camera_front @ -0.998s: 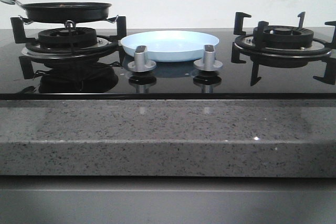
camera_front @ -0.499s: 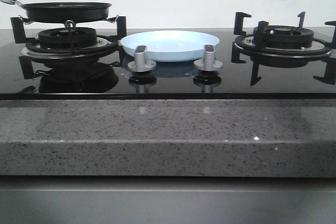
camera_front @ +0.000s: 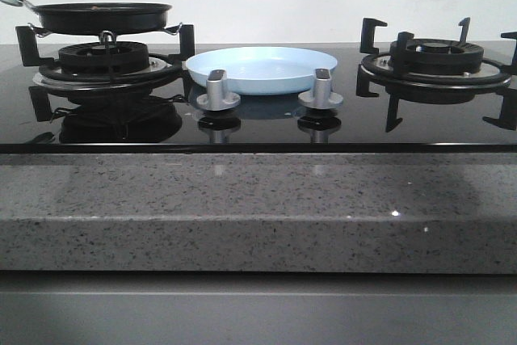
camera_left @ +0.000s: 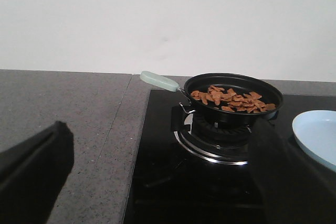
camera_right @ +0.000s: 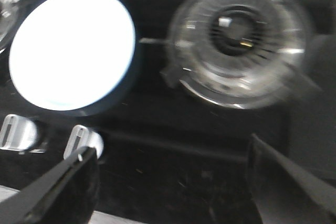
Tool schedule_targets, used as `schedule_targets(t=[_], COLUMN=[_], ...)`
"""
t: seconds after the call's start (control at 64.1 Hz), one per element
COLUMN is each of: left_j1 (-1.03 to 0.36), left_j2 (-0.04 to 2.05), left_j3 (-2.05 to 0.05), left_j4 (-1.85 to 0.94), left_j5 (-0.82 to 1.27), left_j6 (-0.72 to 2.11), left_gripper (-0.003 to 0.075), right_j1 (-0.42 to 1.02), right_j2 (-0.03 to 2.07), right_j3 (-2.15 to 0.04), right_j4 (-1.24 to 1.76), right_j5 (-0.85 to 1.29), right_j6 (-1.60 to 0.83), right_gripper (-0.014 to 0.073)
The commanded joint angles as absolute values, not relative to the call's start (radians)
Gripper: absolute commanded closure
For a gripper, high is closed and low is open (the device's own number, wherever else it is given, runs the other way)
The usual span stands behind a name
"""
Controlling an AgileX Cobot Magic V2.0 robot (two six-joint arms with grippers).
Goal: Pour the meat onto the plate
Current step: 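Lower the right gripper to the light blue plate rim and grasp it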
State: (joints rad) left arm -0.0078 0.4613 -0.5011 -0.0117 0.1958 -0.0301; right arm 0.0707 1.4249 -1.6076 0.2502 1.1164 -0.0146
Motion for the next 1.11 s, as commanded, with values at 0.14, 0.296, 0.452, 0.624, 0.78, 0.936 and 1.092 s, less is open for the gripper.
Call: schedule_targets(t=[0.14, 0.296, 0.452, 0.624, 0.78, 0.936, 1.092], left_j1=[-0.016, -0.016, -0.016, -0.016, -0.016, -0.016, -0.016], left_j2=[0.472, 0.472, 0.472, 0.472, 0.472, 0.472, 0.472], left_j3=[-0.538, -0.538, -0.538, -0.538, -0.538, -0.538, -0.538], left_j4=[-0.013, -0.013, -0.013, -0.013, -0.013, -0.013, -0.013], left_j5=[0.110, 0.110, 0.110, 0.110, 0.110, 0.110, 0.110], left_j6=[-0.039, -0.039, -0.039, -0.039, -0.039, -0.039, -0.039], left_gripper=[0.0062, 0.0062, 0.0062, 0.0062, 0.0062, 0.0062, 0.0062], right_j1=[0.143, 0.143, 0.143, 0.143, 0.144, 0.162, 0.177], right_j2=[1.697, 1.887, 2.015, 2.083, 2.124, 2.160, 2.193], right_j3=[-1.942, -2.159, -2.292, -2.309, -2.309, -2.309, -2.309], right_j4=[0.303, 0.376, 0.405, 0.408, 0.410, 0.411, 0.412], right_j5=[1.234, 1.339, 1.339, 1.339, 1.335, 1.328, 1.325], right_j6=[-0.022, 0.000, 0.020, 0.023, 0.008, -0.014, -0.019], right_gripper=[0.0004, 0.0004, 0.0104, 0.0213, 0.0212, 0.0212, 0.0212])
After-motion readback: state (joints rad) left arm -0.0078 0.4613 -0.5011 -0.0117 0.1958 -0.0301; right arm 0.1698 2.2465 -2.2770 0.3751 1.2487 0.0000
